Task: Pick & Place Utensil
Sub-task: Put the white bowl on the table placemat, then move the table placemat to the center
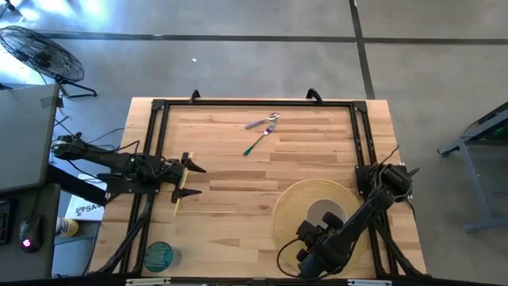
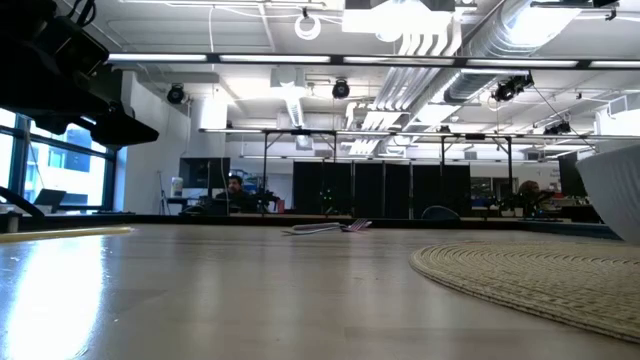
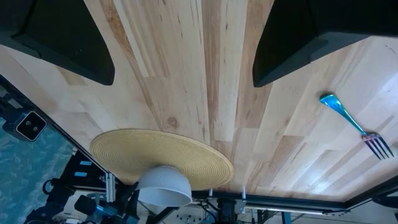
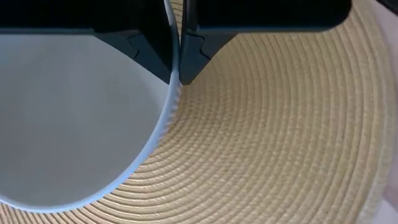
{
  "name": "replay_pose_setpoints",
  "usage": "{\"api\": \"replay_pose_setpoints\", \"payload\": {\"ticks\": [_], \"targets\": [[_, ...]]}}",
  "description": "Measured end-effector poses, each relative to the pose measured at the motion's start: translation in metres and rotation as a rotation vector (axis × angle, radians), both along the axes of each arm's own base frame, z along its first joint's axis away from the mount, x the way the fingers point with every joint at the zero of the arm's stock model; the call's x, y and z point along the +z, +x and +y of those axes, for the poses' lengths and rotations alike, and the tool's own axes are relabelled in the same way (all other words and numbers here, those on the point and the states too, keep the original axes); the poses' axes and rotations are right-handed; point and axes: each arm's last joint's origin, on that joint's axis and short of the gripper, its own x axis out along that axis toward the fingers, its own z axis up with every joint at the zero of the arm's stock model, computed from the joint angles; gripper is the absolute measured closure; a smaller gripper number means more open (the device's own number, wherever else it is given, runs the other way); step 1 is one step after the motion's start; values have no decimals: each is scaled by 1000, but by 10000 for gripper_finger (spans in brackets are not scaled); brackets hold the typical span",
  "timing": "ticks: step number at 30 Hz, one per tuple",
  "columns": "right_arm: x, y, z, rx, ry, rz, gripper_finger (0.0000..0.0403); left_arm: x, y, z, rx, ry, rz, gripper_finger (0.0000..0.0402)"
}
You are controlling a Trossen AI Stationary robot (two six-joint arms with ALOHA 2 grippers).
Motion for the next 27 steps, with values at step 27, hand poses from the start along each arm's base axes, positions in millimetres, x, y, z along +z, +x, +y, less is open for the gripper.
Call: {"api": "replay_pose_setpoints", "payload": {"ticks": [27], "targets": [[21,5,-13,-59,101,-3,284,0,0,0,0,0,0,24]]}}
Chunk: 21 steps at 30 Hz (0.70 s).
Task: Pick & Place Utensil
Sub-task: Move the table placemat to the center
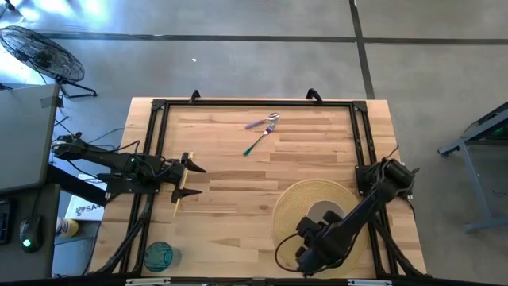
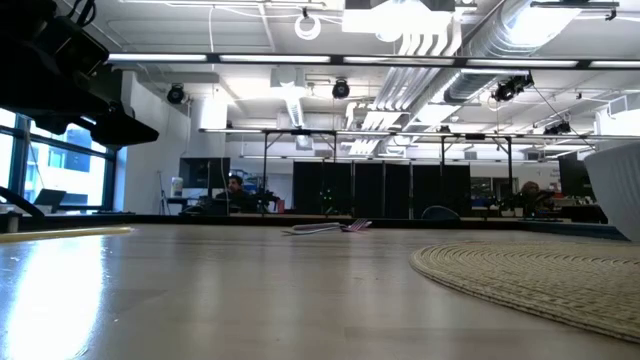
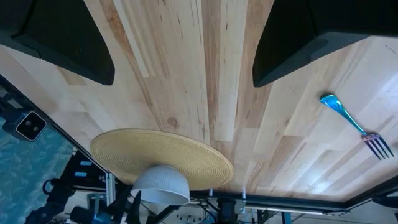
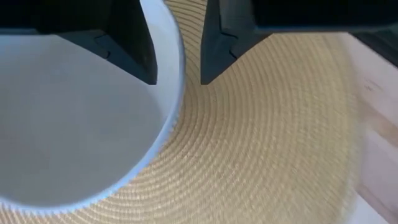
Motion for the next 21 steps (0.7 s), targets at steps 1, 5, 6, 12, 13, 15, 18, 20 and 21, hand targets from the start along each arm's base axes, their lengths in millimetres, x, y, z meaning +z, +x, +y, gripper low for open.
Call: {"api": "replay_pose_setpoints", "payload": {"ticks": [1,5,6,12,13,15,18,20,21], "targets": [[4,0,-2,-2,3,-15,284,0,0,0,0,0,0,24],[23,1,-13,-9,-1,-97,285,0,0,0,0,0,0,24],[27,3,-17,-6,-8,-120,285,0,0,0,0,0,0,24],[39,23,-40,79,-26,-217,286,0,0,0,0,0,0,24],[39,28,-44,94,-25,-222,286,0,0,0,0,0,0,24],[38,38,-53,115,-22,-239,286,0,0,0,0,0,0,24],[37,52,-67,167,-51,-253,286,0,0,0,0,0,0,24],[35,58,-76,176,-77,-249,286,0,0,0,0,0,0,24],[34,60,-80,180,-83,-239,286,0,0,0,0,0,0,24]]}}
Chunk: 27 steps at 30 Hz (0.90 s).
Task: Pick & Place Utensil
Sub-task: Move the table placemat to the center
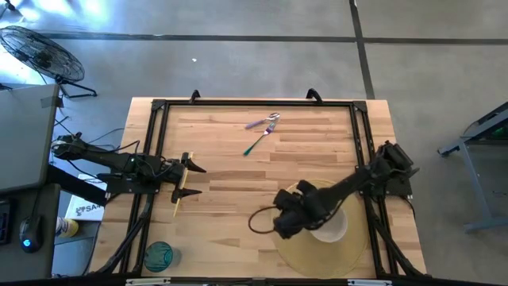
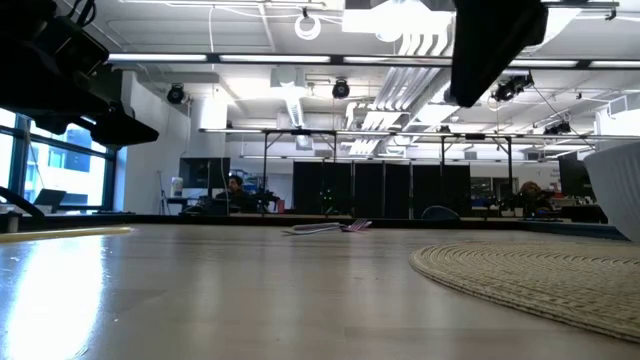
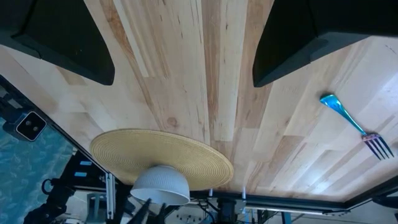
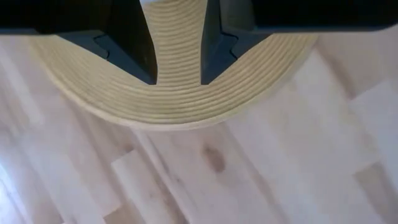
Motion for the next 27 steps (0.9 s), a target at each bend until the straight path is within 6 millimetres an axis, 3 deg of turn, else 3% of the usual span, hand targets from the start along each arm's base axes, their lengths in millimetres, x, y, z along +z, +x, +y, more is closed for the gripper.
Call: {"api": "replay_pose_setpoints", "payload": {"ticks": [11,27], "targets": [[-19,19,-27,-53,15,84,286,0,0,0,0,0,0,24],[-57,36,-31,-62,98,211,286,0,0,0,0,0,0,24]]}}
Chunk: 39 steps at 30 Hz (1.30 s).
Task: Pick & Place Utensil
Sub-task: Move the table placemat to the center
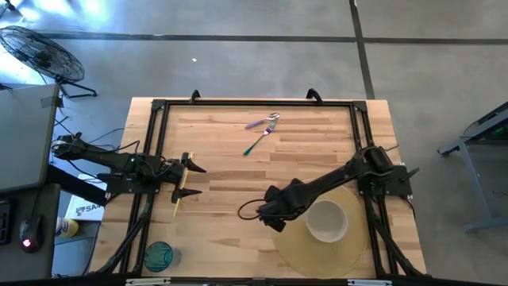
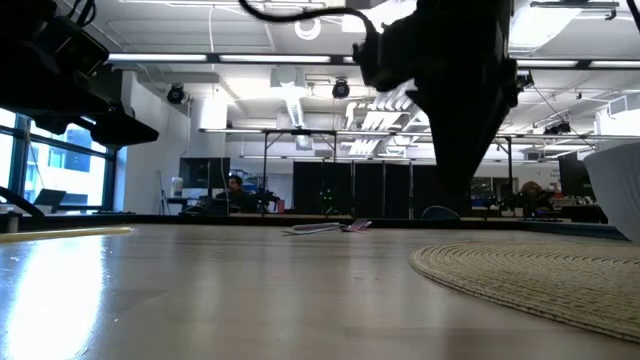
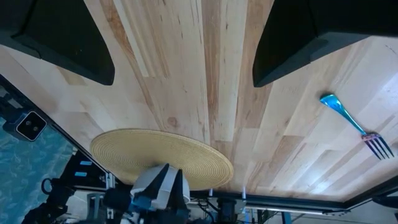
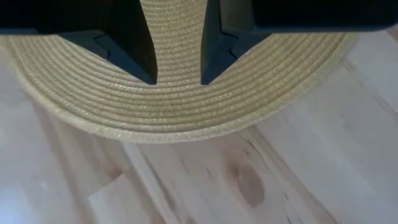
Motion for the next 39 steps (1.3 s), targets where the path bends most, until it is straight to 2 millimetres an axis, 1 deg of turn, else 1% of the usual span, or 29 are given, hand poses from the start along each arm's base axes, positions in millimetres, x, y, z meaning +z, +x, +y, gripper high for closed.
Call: {"api": "replay_pose_setpoints", "payload": {"ticks": [6,13,17,19,24,27,29,32,35,39], "targets": [[-14,8,-10,-3,14,39,286,0,0,0,0,0,0,24],[-14,12,-21,-32,100,64,286,0,0,0,0,0,0,24],[-14,12,-22,-13,84,57,286,0,0,0,0,0,0,24],[-11,10,-21,-15,87,54,286,0,0,0,0,0,0,24],[11,-2,-6,-32,122,17,286,0,0,0,0,0,0,24],[20,-8,2,-35,73,-23,286,0,0,0,0,0,0,24],[21,-10,4,-41,45,-31,286,0,0,0,0,0,1,24],[12,-5,5,-51,44,-25,286,0,0,0,0,0,0,24],[-4,2,3,-37,67,9,286,0,0,0,0,0,0,24],[-23,10,-12,-25,89,89,286,0,0,0,0,0,1,24]]}}
